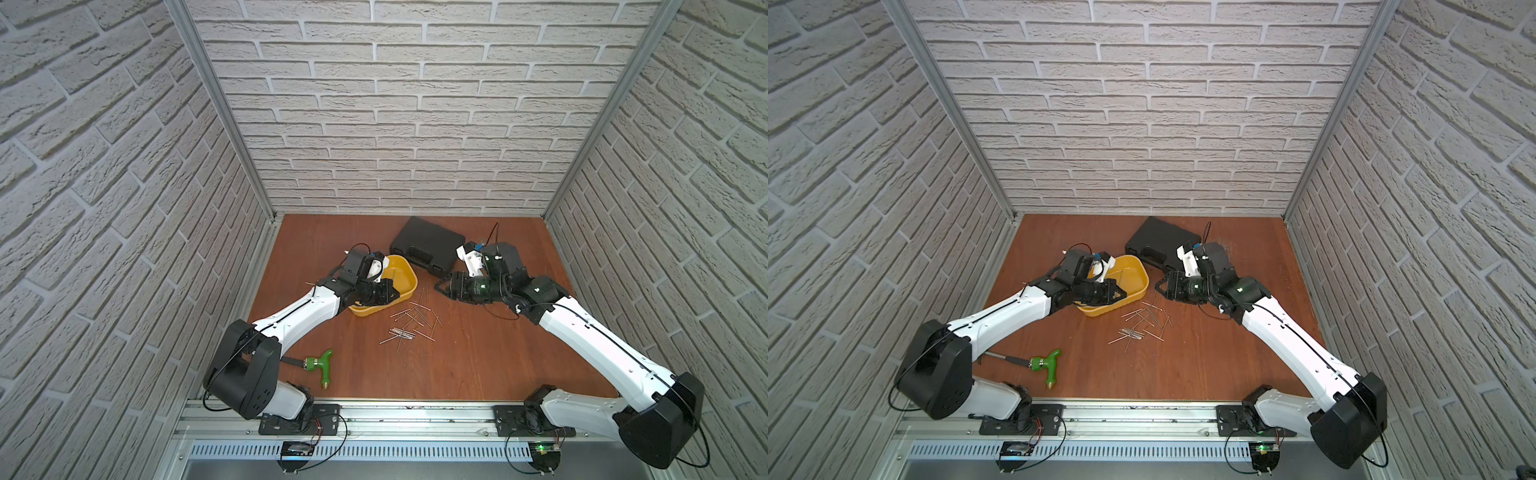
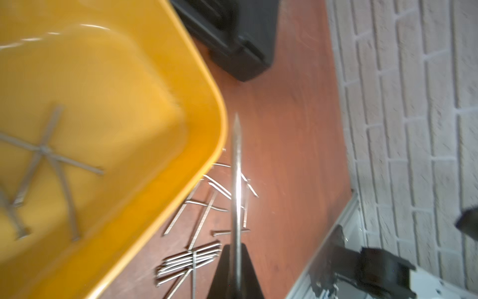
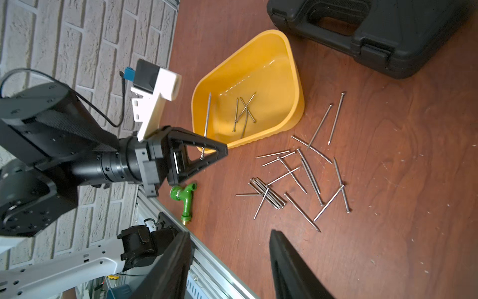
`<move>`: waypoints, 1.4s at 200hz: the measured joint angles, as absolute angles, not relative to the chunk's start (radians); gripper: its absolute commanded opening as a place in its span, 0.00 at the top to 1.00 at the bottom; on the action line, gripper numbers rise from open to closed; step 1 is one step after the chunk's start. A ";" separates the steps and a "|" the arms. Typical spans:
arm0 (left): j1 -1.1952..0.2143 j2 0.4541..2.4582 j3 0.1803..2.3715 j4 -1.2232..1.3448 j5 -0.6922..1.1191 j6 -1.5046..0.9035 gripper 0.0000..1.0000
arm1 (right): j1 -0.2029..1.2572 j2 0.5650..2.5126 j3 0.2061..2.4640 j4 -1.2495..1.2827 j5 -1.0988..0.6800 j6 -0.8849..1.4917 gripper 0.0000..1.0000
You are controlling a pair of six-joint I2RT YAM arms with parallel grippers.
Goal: Put the nails on the desktop into the storage box
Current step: Pick up the nail from the center of the board, then place the nail in the storage box.
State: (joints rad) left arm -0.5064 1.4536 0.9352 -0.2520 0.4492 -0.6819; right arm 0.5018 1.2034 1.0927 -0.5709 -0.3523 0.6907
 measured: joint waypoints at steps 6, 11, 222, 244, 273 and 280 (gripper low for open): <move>-0.498 1.460 0.945 -0.276 0.424 -0.685 1.00 | 0.510 1.205 1.092 -0.577 -0.345 0.684 0.46; -0.493 1.469 0.958 -0.292 0.400 -0.687 1.00 | 0.519 1.207 1.092 -0.583 -0.337 0.677 0.46; -0.483 1.866 1.207 -0.422 0.196 -0.694 0.92 | 0.652 1.385 1.019 -0.704 -0.138 0.560 0.45; -0.484 1.866 1.206 -0.422 0.199 -0.701 0.89 | 0.654 1.431 1.002 -0.720 -0.121 0.556 0.45; -0.484 1.853 1.189 -0.423 0.202 -0.709 0.79 | 0.665 1.468 0.998 -0.712 -0.109 0.549 0.46; -0.484 1.845 1.184 -0.426 0.203 -0.709 0.76 | 0.669 1.475 0.993 -0.706 -0.109 0.546 0.46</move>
